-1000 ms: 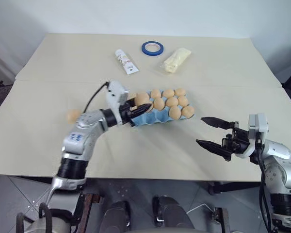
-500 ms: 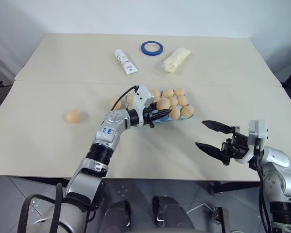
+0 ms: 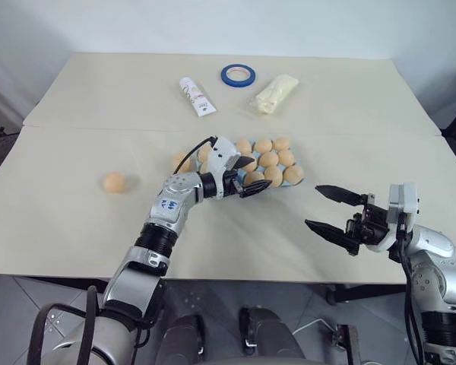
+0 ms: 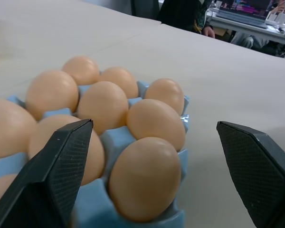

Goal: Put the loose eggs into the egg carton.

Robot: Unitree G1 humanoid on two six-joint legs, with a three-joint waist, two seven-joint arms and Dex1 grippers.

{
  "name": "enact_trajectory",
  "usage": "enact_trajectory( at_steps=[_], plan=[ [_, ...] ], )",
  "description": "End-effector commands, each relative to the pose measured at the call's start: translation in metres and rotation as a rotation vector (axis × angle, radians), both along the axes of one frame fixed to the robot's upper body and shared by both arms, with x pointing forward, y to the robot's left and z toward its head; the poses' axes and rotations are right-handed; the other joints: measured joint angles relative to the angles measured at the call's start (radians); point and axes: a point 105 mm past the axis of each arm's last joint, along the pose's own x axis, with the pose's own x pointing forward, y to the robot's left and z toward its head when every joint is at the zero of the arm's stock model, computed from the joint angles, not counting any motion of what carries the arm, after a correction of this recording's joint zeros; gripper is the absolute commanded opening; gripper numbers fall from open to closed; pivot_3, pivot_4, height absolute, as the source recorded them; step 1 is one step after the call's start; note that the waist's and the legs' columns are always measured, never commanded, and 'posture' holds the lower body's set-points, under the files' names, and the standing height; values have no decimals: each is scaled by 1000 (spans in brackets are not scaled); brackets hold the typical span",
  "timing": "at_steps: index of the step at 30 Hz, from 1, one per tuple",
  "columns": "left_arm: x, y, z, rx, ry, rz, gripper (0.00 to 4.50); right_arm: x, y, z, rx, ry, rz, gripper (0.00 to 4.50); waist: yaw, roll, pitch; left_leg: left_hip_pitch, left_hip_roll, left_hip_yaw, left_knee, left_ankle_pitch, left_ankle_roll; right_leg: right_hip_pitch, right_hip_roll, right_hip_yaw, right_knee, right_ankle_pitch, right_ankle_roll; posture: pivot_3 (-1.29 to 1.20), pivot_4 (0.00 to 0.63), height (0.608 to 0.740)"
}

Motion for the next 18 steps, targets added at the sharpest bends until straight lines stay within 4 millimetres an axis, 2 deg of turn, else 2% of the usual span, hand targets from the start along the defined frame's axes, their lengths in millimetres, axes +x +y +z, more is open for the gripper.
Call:
enact_trajectory(
  at_steps=[1,3,7,10,18],
  plan=[
    [-11,16,13,-15,-45,3,4454,3,-3,9,-23,-34,38,4500,-2,0,0,0,0,0,0,0,0,0,0,0,0,0,0,0,150,740],
    [-19,27,12,-7,-36,9,4454,6,-3,11,-28,-40,58,4500,-4,0,0,0,0,0,0,0,-1,0,0,0,0,0,0,0,150,740],
    [-55,64,-2,36,39,4,4454,12,-3,9,-83,-40,134,4500,-8,0,0,1,1,0,-1,1,-1,0,0,0,1,0,-1,0,150,740],
    [-74,86,-10,84,91,23,4454,17,-2,10,-102,-41,175,4500,-6,1,0,1,1,-1,0,1,-1,0,-1,-1,2,-1,-1,0,150,740],
    [-105,144,-15,169,165,148,4454,30,-2,15,-122,-46,235,4500,-3,1,1,2,0,-2,-1,2,1,1,-3,-1,0,0,-2,0,150,740]
  ],
)
